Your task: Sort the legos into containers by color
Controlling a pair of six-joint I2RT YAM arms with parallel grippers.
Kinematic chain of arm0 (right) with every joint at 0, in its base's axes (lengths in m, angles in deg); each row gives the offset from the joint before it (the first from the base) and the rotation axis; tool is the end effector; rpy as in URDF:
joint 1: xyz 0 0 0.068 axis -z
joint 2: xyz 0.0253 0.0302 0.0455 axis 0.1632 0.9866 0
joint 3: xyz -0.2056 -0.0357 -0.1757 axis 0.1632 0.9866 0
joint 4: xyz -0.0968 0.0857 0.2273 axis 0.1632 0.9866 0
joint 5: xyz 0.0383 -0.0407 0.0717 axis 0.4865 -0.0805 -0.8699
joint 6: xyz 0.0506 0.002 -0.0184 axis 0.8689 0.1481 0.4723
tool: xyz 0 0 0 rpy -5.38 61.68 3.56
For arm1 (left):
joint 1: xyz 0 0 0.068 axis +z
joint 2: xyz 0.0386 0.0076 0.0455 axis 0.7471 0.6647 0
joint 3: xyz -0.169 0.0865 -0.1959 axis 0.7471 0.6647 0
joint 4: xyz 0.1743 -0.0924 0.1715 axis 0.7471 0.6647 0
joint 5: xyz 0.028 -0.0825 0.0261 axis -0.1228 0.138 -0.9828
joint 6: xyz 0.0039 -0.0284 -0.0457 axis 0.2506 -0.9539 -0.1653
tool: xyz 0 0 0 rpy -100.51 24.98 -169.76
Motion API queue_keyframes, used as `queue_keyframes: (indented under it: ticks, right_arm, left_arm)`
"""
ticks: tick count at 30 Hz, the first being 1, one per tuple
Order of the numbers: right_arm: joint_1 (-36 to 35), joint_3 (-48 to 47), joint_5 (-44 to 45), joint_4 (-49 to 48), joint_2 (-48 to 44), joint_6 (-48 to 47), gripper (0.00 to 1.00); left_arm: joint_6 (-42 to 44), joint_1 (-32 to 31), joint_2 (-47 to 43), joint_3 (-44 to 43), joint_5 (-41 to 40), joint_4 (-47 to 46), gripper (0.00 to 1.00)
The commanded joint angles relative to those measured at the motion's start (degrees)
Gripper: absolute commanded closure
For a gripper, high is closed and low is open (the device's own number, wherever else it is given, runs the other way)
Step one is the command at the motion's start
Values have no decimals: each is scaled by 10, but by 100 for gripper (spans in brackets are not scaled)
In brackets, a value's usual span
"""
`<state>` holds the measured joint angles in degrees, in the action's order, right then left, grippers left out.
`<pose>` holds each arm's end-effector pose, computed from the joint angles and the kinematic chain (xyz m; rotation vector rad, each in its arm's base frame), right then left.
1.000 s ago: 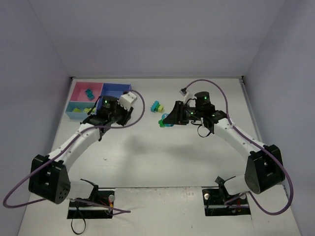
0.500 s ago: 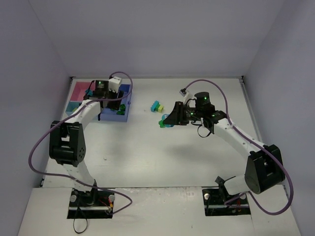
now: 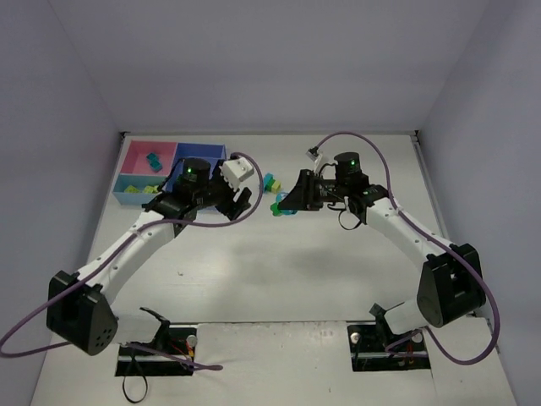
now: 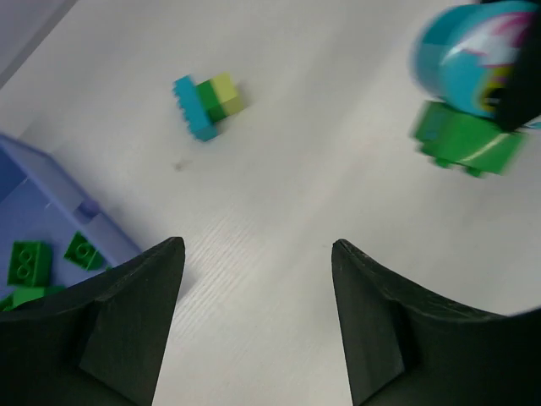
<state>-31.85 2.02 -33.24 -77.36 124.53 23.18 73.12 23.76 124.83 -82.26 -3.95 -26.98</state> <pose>0.2909 0.1497 0.2954 -0.5183 1.9851 1.4187 0.2747 -0.1407 0.3246 0.8902 1.8246 -0.5238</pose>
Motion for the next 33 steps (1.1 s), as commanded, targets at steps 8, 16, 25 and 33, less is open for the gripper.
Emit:
queue_keyframes:
  ticks: [8, 16, 25, 33]
  right_arm:
    - [-10, -52, -58, -31, 2, 17, 100]
    - [-19, -58, -62, -37, -4, 32, 100]
    - [-27, -50, -57, -50, -11, 52, 100]
    - [-32, -47, -56, -60, -12, 59, 100]
  left_arm:
    - [22, -88, -81, 44, 92, -48, 36]
    - [22, -130, -69, 33, 68, -78, 36]
    - [11, -137, -51, 24, 44, -118, 36]
    - [6, -140, -36, 19, 47, -153, 36]
